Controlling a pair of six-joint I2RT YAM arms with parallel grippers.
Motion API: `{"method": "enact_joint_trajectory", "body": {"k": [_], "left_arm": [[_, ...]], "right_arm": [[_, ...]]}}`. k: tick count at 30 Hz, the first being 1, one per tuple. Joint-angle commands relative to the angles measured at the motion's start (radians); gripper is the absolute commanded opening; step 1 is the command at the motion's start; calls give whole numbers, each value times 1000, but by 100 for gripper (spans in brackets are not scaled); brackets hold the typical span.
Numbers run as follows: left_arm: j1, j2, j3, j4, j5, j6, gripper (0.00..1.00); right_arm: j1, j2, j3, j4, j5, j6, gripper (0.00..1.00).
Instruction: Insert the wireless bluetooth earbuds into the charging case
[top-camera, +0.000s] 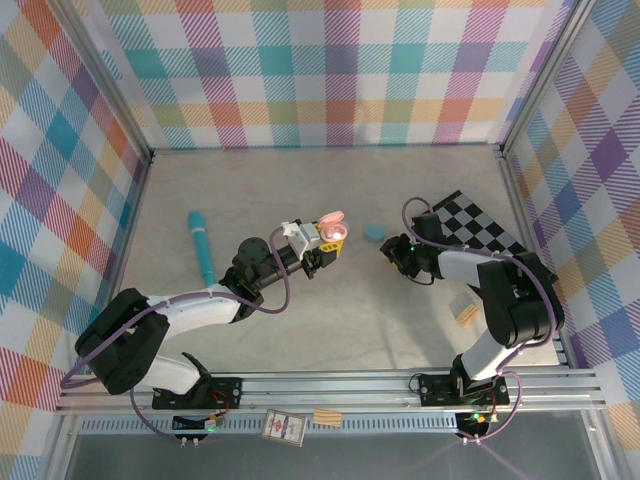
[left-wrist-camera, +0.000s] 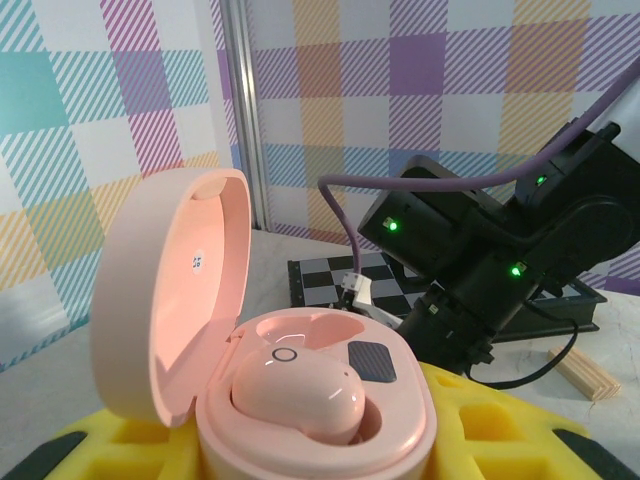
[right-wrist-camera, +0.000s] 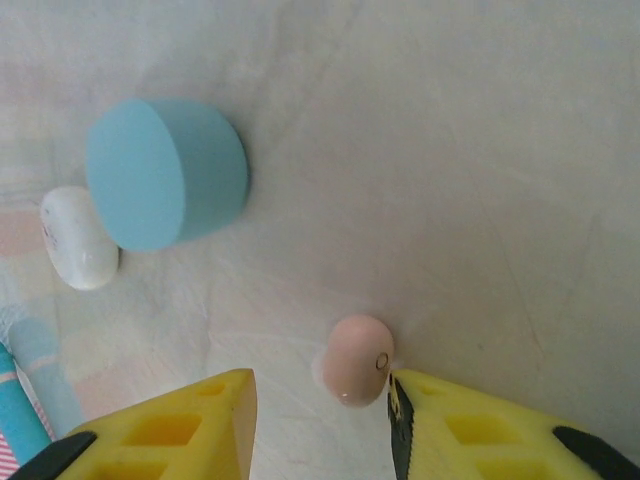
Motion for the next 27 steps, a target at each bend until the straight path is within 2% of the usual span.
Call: {"method": "enact_joint_trajectory", "body": {"k": [1, 14, 18, 27], "left_arm": [[2, -15, -3, 28, 13, 8, 34], [1, -13, -3, 37, 17, 4, 34], [3, -7, 1, 46, 19, 3, 34], [2, -12, -2, 40, 20, 2, 34]], "right_arm": [[-10, 3, 26, 1, 33, -35, 40], [-23, 31, 29, 1, 19, -58, 41], [-23, 74, 46, 14, -35, -82, 41], [-23, 123, 53, 34, -91, -102, 33]]}}
